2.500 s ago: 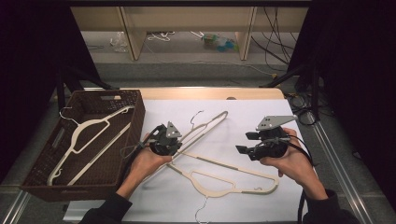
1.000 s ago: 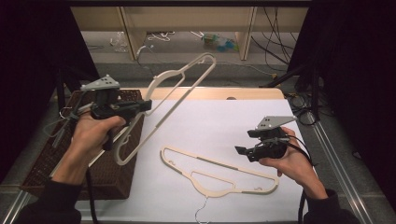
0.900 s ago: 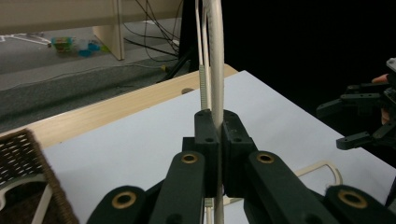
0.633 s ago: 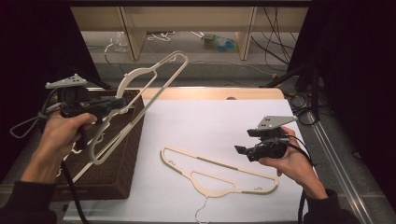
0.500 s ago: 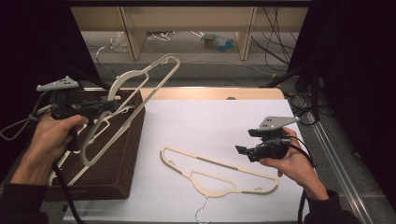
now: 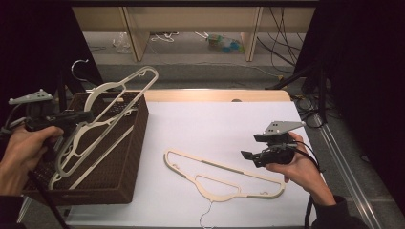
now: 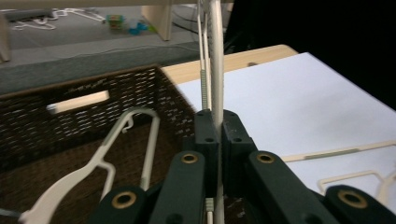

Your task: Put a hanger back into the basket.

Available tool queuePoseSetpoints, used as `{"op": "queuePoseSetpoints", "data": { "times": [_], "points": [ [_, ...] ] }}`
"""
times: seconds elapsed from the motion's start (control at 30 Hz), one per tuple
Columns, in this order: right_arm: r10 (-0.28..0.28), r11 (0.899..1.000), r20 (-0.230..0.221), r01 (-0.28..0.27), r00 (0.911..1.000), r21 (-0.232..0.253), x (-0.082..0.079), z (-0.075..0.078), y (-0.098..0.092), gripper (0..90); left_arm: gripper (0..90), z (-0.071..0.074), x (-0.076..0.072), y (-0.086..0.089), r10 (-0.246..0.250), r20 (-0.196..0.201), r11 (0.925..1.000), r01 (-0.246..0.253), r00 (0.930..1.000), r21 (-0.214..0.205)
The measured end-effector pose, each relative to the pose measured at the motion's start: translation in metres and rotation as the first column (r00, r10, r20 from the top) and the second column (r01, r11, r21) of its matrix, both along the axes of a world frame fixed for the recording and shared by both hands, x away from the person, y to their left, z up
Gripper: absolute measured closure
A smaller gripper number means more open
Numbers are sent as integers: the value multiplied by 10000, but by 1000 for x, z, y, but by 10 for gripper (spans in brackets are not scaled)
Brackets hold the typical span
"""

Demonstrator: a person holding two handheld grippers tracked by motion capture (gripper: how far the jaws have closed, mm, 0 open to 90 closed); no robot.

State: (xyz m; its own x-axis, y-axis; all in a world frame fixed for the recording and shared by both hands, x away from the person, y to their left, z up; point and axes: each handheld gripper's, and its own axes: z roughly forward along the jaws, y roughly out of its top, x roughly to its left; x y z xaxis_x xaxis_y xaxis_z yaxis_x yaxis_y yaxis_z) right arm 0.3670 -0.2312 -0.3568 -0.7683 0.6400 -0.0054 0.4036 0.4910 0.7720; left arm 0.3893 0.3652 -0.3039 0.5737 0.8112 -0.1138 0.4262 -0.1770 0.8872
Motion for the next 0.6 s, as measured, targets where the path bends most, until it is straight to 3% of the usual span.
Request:
{"op": "queuePoseSetpoints", "data": {
  "times": [0.03,0.07,0.17,0.2,0.33,0.4,0.43,0.5,0.53,0.6],
  "points": [
    [40,10000,-29,-40,10000,-13,0,-1,0,263,871,-1,0,4,-25,75,9999,24,10000,161],
    [46,10000,-31,-46,10000,-20,1,-1,0,263,871,-3,-1,7,166,-93,9999,-166,9998,3],
    [-31,10000,-125,30,9999,-25,1,-3,0,263,871,-8,1,19,-15,-53,9999,15,10000,115],
    [-25,10000,-131,25,9999,-25,2,-3,0,263,871,-10,1,21,40,-180,9999,-42,9998,-101],
    [-39,10000,-133,39,9999,-2,2,-4,0,263,871,-21,3,36,100,-335,9999,-99,9994,13],
    [-34,10000,-135,34,9999,-8,2,-4,0,263,871,-25,1,41,258,-566,9996,-265,9981,-107],
    [-35,10000,-148,35,9999,-22,2,-4,-1,263,871,-29,0,44,326,-772,9987,-355,9965,-364],
    [-14,10000,-177,14,9998,4,2,-3,-1,263,871,-33,-1,51,338,-866,9985,-374,9957,-407],
    [-54,10000,-222,54,9997,29,2,-3,-1,263,871,-35,-2,53,387,-957,9969,-450,9947,-651],
    [-37,10000,-192,38,9998,21,2,-2,-2,263,871,-36,-4,60,257,-930,9975,-316,9953,-632]
  ]
}}
